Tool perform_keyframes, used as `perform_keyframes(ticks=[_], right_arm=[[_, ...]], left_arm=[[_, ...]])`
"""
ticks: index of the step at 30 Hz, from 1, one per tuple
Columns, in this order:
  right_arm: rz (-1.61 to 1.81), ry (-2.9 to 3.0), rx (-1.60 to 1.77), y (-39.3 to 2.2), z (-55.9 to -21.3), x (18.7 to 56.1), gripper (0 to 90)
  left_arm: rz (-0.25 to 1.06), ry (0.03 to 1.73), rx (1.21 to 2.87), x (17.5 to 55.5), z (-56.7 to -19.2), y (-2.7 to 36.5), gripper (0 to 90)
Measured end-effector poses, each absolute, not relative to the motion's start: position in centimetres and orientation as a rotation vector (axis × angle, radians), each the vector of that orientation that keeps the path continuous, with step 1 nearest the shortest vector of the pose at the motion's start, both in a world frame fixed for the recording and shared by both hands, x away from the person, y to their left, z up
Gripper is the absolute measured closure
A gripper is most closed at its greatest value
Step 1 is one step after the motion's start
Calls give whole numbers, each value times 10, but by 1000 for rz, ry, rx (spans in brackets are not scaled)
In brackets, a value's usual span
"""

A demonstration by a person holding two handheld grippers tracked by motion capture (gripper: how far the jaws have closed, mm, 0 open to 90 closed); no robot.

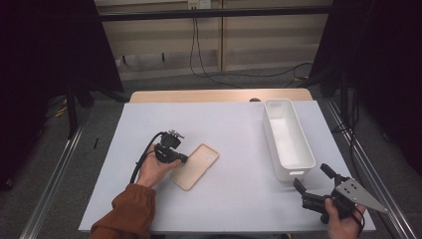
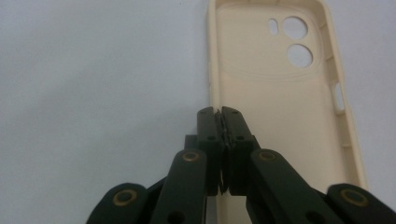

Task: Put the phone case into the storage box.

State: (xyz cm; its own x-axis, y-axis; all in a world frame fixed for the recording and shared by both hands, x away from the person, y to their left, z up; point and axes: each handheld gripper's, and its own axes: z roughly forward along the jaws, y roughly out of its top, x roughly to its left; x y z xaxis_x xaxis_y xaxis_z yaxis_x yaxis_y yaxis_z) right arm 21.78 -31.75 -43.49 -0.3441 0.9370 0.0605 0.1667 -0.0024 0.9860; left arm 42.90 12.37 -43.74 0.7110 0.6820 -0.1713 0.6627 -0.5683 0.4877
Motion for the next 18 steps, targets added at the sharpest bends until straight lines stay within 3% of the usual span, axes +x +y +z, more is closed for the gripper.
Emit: perform_keyframes(ticks=[18], right_arm=[[1410,1580,1168,-318,-435,218,0]], left_arm=[[76,998,2361,426,-434,125,877]])
